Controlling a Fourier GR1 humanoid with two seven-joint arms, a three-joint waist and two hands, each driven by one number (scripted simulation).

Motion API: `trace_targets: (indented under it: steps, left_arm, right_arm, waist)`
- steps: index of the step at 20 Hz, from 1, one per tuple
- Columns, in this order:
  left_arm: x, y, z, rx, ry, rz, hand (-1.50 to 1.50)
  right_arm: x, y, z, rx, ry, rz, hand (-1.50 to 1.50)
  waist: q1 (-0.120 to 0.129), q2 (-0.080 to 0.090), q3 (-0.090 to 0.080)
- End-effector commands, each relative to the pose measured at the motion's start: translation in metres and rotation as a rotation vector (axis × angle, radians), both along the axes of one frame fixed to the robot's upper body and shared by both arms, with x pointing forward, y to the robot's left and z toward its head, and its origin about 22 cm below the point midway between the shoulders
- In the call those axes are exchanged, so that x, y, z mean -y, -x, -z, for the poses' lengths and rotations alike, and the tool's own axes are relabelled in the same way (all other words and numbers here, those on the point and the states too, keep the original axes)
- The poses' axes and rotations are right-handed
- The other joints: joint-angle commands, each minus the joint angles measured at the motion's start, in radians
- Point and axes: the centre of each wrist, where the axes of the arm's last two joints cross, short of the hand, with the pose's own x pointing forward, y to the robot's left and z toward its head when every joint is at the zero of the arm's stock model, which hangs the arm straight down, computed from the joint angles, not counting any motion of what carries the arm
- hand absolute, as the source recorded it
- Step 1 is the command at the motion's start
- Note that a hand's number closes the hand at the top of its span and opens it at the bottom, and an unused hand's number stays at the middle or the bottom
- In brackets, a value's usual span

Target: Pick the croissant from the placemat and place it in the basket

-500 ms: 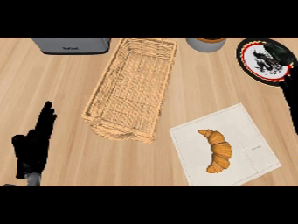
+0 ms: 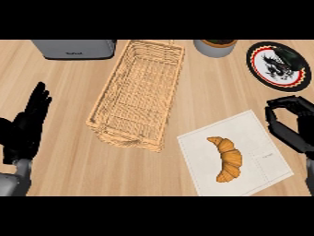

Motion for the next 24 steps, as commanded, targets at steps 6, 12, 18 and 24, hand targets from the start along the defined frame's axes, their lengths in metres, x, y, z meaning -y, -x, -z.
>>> trace_targets:
  steps: [6,12,18,24]
  left_arm:
    - [-0.001,-0.015,-0.017,0.004,0.015,0.020,0.00]
    - [-0.014,-0.008,-0.011,-0.021,0.009,0.000,0.00]
    - [0.004,-0.016,-0.011,-0.001,0.021,0.009,0.00]
    - [-0.003,-0.006,-0.018,0.011,0.013,0.021,0.00]
  right_arm:
    - [-0.032,0.003,0.025,0.034,0.268,0.477,-1.50]
    - [-0.002,0.024,-0.009,-0.262,0.528,0.418,-1.50]
    - [-0.013,0.043,-0.026,-0.669,0.725,0.157,-1.50]
    - [-0.039,0.064,-0.116,-0.751,0.716,0.083,-1.50]
  waist:
    - [-0.001,-0.004,-0.006]
    - [-0.013,-0.012,-0.013]
    - [-0.011,-0.006,-0.012]
    - [-0.005,-0.009,-0.005]
